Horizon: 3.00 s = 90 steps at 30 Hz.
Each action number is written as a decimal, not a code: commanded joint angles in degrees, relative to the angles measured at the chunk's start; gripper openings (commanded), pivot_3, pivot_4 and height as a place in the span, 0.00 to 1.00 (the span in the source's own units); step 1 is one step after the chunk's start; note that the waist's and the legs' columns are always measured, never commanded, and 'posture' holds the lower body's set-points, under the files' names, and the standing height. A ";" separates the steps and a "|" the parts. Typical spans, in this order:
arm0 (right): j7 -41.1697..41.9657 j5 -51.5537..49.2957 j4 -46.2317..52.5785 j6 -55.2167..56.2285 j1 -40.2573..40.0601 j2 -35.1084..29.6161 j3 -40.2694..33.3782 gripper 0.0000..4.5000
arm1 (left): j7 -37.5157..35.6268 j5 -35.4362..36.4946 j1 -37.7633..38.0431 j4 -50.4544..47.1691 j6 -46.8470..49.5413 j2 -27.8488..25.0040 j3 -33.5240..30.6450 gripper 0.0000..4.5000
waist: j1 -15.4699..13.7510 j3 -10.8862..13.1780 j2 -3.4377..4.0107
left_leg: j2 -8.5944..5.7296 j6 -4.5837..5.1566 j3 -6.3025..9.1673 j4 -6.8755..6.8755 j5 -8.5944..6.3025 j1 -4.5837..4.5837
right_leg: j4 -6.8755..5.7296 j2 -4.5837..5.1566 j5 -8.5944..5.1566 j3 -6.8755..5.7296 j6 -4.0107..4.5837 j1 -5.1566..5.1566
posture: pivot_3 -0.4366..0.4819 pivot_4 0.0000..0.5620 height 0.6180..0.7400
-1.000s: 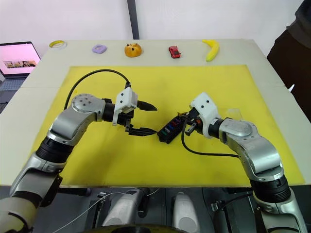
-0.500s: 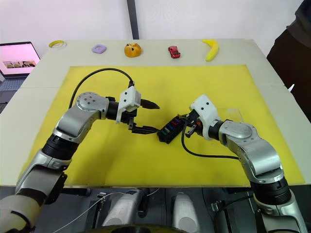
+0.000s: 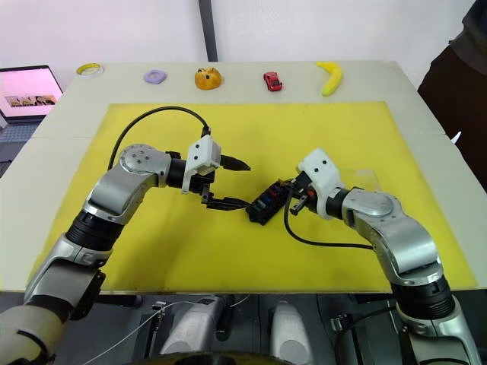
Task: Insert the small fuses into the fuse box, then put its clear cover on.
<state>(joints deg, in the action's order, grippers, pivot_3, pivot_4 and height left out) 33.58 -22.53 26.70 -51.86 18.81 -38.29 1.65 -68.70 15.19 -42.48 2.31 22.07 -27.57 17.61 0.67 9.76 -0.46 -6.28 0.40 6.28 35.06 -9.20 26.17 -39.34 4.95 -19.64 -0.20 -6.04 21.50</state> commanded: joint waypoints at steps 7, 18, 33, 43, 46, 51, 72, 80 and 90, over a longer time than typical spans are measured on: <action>0.18 1.03 -0.48 2.37 1.49 0.01 -0.11 0.00 | -0.43 0.29 -0.35 -2.06 -0.33 -0.55 -0.88 0.99 | 0.01 0.00 0.00 | 0.00 0.00 0.00 0.00 0.00 0.00 | 0.00 0.00 0.00 0.00 0.00 0.00 | 0.48 0.27 0.96; 0.30 1.40 -0.84 2.72 1.47 0.16 0.30 0.00 | -0.31 0.31 -0.18 -2.13 -0.44 -0.60 -0.84 0.99 | 0.00 0.00 0.00 | 0.00 0.00 0.00 0.00 0.00 0.00 | 0.00 0.00 0.00 0.00 0.00 0.00 | 0.48 0.27 0.96; 3.26 3.18 -3.33 4.28 2.48 -1.33 2.68 0.00 | 0.08 0.32 0.37 -3.10 -0.04 -0.60 -0.71 0.99 | 0.06 0.00 0.00 | 0.00 0.00 0.00 0.00 0.00 0.00 | 0.00 -0.01 0.00 0.00 0.00 0.00 | 0.48 0.27 0.96; 6.49 4.70 -4.57 5.13 4.67 -3.49 4.31 0.00 | 0.42 0.32 0.50 -2.81 -0.11 -0.23 -0.81 0.99 | 0.05 0.00 0.00 | 0.00 0.00 0.00 0.00 0.00 0.00 | 0.00 -0.01 0.00 0.00 0.00 0.00 | 0.48 0.27 0.96; 7.26 5.40 -5.02 5.77 5.09 -4.26 5.12 0.00 | 0.62 0.34 0.59 -2.85 -0.08 -0.05 -0.80 0.99 | 0.05 0.00 0.00 | 0.00 0.00 0.00 0.00 0.00 0.00 | 0.00 0.00 0.00 0.00 0.00 0.00 | 0.48 0.27 0.96; 8.50 6.18 -5.95 6.25 5.89 -4.70 5.68 0.00 | 0.75 0.26 0.60 -2.72 -0.20 0.02 -0.87 0.99 | 0.04 0.00 0.00 | 0.00 0.00 0.00 0.01 0.00 0.00 | 0.00 -0.01 0.00 -0.01 0.00 0.00 | 0.48 0.27 0.96; 9.79 3.76 -0.99 3.41 7.94 -5.44 1.73 0.54 | 1.15 0.12 1.03 -2.61 -0.97 0.28 -1.06 1.00 | 0.03 0.00 0.00 | 0.00 -0.01 0.00 0.00 0.00 0.00 | 0.00 0.00 0.00 0.00 0.00 0.01 | 0.48 0.27 0.96; 9.19 0.91 1.38 1.70 8.12 -5.34 -1.76 0.54 | 1.42 0.19 0.89 -2.17 -1.37 0.60 -1.14 1.00 | -0.03 0.00 0.00 | 0.00 0.00 0.00 0.01 0.00 0.00 | 0.01 0.01 0.00 -0.01 0.00 0.00 | 0.48 0.27 0.96; 8.45 0.91 -0.64 18.45 -3.18 1.92 -4.07 0.13 | 1.66 0.03 1.41 -2.97 -1.50 0.76 -0.92 1.00 | 0.04 0.00 0.00 | -0.03 0.00 0.03 0.02 0.00 0.00 | 0.02 0.02 0.00 -0.04 -0.01 -0.04 | 0.48 0.27 0.96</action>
<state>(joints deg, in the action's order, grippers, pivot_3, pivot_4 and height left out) 42.39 -22.22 25.31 -37.09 15.65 -36.83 -1.49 -67.28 15.17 -40.82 1.40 21.63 -26.83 17.54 0.71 9.76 -0.46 -6.31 0.40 6.32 35.09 -9.20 26.17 -39.33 4.96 -19.64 -0.23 -6.05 21.48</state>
